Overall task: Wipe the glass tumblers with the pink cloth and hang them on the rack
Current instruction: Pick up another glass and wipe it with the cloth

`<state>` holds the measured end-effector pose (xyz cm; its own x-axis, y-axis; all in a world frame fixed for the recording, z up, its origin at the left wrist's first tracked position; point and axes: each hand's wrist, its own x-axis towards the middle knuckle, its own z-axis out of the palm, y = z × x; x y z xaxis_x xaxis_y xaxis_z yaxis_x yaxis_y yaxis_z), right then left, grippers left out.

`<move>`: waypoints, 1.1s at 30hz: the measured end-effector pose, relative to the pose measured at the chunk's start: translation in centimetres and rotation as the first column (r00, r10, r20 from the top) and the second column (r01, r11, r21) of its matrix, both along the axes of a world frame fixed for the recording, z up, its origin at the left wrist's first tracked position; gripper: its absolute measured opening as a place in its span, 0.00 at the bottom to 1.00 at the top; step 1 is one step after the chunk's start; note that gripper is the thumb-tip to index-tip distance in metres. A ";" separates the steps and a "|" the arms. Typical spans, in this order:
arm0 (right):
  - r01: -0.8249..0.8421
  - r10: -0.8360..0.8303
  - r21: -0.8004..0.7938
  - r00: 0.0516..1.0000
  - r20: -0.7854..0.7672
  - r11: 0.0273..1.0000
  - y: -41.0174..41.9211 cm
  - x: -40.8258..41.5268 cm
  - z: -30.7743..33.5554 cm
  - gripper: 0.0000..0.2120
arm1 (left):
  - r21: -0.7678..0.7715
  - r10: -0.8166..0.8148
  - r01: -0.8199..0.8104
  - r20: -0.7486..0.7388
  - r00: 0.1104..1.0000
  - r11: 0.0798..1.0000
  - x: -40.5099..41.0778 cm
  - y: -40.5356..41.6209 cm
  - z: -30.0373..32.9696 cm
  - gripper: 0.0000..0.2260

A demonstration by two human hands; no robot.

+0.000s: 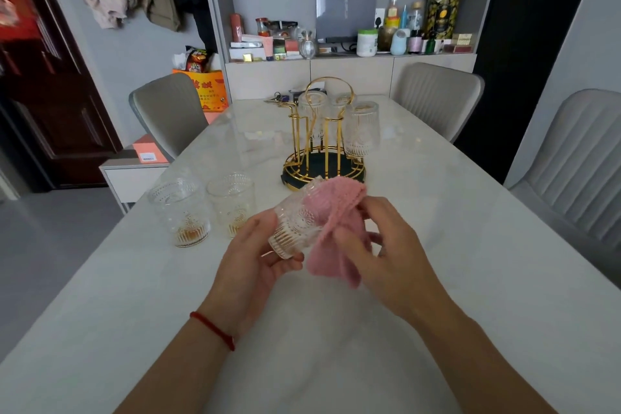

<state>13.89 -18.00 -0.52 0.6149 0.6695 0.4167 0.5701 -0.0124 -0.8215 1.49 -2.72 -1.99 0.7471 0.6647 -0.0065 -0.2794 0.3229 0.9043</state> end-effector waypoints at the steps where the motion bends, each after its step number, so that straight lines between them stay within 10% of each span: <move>1: -0.032 0.031 -0.006 0.996 -0.081 0.999 0.1 -0.2 0.0 0.15 | 0.040 0.006 -0.005 -0.017 1.000 0.999 0.0 -0.2 0.0 0.22; 5: 0.095 -0.082 0.034 0.955 -0.284 0.995 0.7 0.0 -0.4 0.10 | 0.105 0.061 -0.054 -0.066 0.996 0.993 0.2 -0.5 -0.1 0.19; 8: 0.207 -0.077 0.088 0.672 -0.737 0.974 -0.5 1.7 0.5 0.15 | 0.013 0.092 -0.092 -0.090 0.992 0.996 0.1 0.1 -0.3 0.12; 12: 0.295 0.011 0.177 0.490 -0.872 0.939 -1.8 2.9 1.5 0.14 | -0.052 0.056 -0.060 -0.078 0.995 0.997 0.0 0.4 -0.2 0.13; 18: -0.037 0.041 0.021 0.949 -0.314 0.999 -0.1 -0.4 0.5 0.23 | -0.059 0.026 -0.031 -0.077 0.997 0.998 0.3 -0.4 -0.2 0.13; 24: -0.407 0.408 -0.229 0.912 -0.044 0.885 -0.9 -0.9 0.4 0.02 | -0.031 0.064 -0.071 -0.177 0.982 0.997 -0.3 1.2 0.3 0.12; 33: -0.165 0.391 -0.562 0.867 0.309 0.810 1.8 -4.1 -2.6 0.17 | 0.195 0.085 -0.017 -0.344 0.935 0.981 -0.9 0.1 2.2 0.13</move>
<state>9.80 -16.24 -3.15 0.2266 0.9648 0.1331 0.8824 -0.1456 -0.4474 0.60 -2.63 0.21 0.6850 0.7161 -0.1339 0.0536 0.1337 0.9896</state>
